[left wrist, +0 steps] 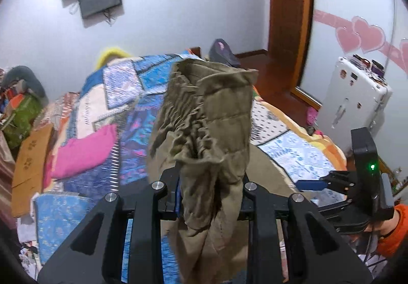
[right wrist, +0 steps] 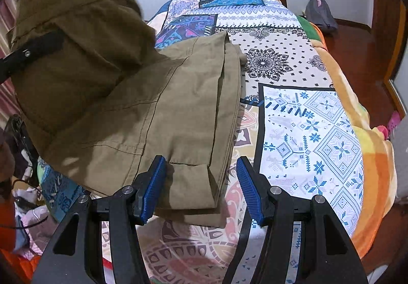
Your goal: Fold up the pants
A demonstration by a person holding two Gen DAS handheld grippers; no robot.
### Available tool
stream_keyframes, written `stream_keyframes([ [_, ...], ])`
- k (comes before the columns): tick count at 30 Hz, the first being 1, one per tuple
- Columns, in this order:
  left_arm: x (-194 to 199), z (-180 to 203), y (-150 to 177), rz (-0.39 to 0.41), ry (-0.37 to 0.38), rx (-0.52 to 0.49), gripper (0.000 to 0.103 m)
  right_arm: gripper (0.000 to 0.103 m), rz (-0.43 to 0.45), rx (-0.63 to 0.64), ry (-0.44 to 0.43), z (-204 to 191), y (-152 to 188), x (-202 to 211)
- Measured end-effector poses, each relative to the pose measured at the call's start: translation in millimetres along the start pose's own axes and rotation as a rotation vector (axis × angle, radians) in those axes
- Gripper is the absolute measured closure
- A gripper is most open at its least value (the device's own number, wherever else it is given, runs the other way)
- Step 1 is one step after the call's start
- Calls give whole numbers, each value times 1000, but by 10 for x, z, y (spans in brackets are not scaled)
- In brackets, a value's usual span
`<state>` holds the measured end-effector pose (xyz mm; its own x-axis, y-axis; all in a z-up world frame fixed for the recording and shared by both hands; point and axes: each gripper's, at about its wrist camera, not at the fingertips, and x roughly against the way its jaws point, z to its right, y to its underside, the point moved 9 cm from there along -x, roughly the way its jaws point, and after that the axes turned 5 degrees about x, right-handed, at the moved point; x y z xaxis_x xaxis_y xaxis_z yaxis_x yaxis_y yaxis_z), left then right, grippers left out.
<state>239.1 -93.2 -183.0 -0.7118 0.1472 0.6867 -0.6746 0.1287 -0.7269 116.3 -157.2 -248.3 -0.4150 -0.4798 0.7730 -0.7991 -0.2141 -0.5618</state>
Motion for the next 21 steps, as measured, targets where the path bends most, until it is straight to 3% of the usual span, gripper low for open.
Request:
stream_keyframes([
  [11,-511,527,410,-169,57,-72,76,48,16,-26,-14,26,49,45],
  [18,-600,601,599,-215,40,-84,66,48,19,-41,-7,76,84,101],
  [21,-584,593,607,-228,42,-59,49,48,21,-50,-3,102,103,135],
])
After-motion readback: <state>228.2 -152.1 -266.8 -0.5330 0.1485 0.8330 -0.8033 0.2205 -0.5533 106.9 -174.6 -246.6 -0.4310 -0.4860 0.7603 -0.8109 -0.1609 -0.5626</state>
